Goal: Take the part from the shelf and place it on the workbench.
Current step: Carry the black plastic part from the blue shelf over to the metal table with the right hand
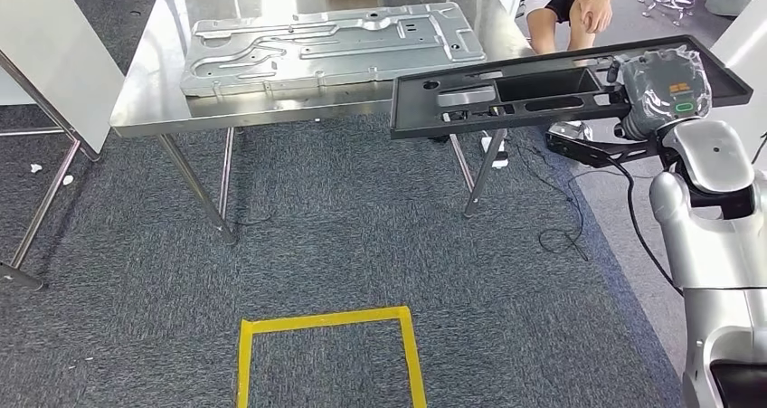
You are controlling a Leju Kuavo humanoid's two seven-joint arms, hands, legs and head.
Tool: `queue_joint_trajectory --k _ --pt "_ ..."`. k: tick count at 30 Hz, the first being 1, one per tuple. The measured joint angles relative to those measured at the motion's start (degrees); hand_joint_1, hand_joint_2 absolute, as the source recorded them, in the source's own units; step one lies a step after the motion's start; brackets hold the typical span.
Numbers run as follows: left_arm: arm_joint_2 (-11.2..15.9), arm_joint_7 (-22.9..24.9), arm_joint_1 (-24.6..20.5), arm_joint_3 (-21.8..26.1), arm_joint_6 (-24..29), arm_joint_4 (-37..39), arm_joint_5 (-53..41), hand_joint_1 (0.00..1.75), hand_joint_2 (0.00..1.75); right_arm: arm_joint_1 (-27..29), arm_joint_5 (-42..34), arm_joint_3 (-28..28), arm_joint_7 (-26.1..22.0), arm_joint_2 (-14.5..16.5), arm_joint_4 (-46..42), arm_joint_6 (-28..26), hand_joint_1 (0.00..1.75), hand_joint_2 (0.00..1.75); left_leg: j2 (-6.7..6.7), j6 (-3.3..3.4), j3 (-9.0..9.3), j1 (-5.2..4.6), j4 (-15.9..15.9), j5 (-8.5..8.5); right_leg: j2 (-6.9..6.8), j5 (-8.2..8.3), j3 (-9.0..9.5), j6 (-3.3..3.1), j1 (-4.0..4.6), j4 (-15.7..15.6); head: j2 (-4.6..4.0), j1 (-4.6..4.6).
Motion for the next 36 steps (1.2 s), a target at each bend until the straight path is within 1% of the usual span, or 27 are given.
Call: queue_joint_trajectory --k 4,6,9,13,16,21,25,28,32,36 --pt "0.0 0.2 0.0 0.0 0.0 0.0 -0.3 0.0 1.75 -1.3 1.2 1.2 0.0 1.3 1.0 0.2 1.75 1.75 -0.02 0.04 -0.07 0.0 0.0 0.02 -0.01 0.04 0.02 0.06 0.0 -0.1 0.0 0.01" --pt "0.0 0.4 0.0 0.0 0.1 0.0 -0.4 0.0 1.75 -2.6 3.0 2.7 0.0 3.1 1.7 0.5 1.75 1.75 0.06 0.05 -0.07 0.02 0.0 0.01 0.13 0.08 0.01 0.06 -0.04 -0.1 0.0 0.01" --pt "-0.3 0.6 -0.2 -0.1 0.6 0.0 -0.5 0.0 1.75 -4.8 5.3 6.5 0.4 7.1 3.2 1.3 1.75 1.75 0.2 0.08 -0.04 0.05 0.0 0.0 0.33 0.14 -0.02 0.04 -0.13 -0.1 0.0 0.01" --pt "-1.8 0.9 -0.7 -0.1 2.9 0.0 -0.1 0.0 1.75 -8.6 6.4 14.1 1.8 13.5 6.4 2.5 1.75 1.75 0.28 0.06 -0.01 0.07 0.0 0.1 0.37 0.2 -0.13 -0.02 -0.13 0.0 0.0 0.0" --pt "-2.6 1.2 -0.7 -0.1 3.4 0.0 0.1 0.0 1.75 -12.0 6.6 18.6 2.3 17.7 9.4 3.2 1.75 1.75 0.09 0.03 -0.07 0.14 0.0 0.2 0.21 0.2 -0.15 -0.03 -0.07 0.0 0.0 0.01" --pt "-3.3 1.3 -0.7 -0.1 3.3 0.1 0.1 0.0 1.75 -15.9 6.7 23.5 2.5 22.4 13.0 3.7 1.75 1.75 0.04 0.02 -0.09 0.2 0.0 0.21 0.17 0.21 -0.14 -0.06 -0.01 0.0 0.0 0.01" --pt "-3.4 1.2 -0.6 -0.1 3.3 0.0 0.2 0.0 1.75 -17.3 6.7 25.3 2.5 24.9 14.6 3.9 1.75 1.75 0.02 0.02 -0.13 0.19 0.0 0.21 0.12 0.2 -0.15 -0.06 0.01 0.0 0.0 0.01" --pt "-3.4 1.2 -0.6 0.0 3.3 0.0 0.3 0.0 1.75 -18.4 6.5 26.5 2.9 26.1 15.4 4.6 1.75 1.75 0.05 0.02 -0.14 0.18 0.0 0.21 0.13 0.21 -0.15 -0.07 0.02 0.0 0.0 0.02" --pt "-3.5 1.1 -0.5 0.1 3.3 0.1 0.4 0.0 1.75 -20.5 6.0 28.1 3.3 26.5 16.4 5.6 1.75 1.75 0.02 0.03 -0.14 0.17 0.0 0.22 0.12 0.22 -0.13 -0.07 0.03 -0.1 0.0 0.02" --pt "-3.5 1.0 -0.5 0.3 3.3 0.1 0.6 0.0 1.75 -24.0 5.1 29.0 3.2 26.0 17.1 8.1 1.75 1.75 0.01 0.07 -0.16 0.08 0.0 0.25 0.12 0.24 -0.14 -0.07 0.02 -0.1 0.0 0.01"
